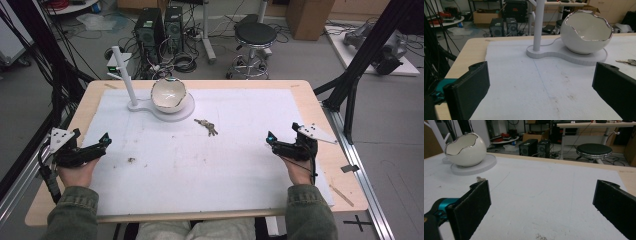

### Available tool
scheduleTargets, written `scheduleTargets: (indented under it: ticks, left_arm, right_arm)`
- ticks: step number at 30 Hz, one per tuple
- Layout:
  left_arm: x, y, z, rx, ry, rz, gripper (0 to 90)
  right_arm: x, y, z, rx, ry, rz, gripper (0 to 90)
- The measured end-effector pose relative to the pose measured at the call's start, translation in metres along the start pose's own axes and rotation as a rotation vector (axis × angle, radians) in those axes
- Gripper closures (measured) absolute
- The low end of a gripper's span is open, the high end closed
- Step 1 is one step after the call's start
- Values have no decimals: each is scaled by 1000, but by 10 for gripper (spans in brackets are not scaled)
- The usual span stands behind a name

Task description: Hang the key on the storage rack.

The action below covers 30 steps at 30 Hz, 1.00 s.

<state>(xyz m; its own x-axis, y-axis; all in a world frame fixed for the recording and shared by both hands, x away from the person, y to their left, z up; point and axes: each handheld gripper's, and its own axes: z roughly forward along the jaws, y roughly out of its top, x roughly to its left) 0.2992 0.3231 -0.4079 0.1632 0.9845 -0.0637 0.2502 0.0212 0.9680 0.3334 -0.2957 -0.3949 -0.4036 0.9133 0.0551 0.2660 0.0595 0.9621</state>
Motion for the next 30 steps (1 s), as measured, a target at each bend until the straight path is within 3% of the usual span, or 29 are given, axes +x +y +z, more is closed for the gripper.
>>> scheduleTargets:
  ticks: [21, 27, 30]
  left_arm:
    - [-1, -1, 1, 10, -14, -1, 17]
    - [-2, -2, 4, 22, -30, -10, 17]
    - [-2, -2, 3, 18, -26, -4, 17]
  right_arm:
    - [0, -1, 2, 11, -3, 2, 6]
    - [2, 1, 11, 31, 3, -2, 6]
    - [7, 4, 19, 61, 19, -25, 6]
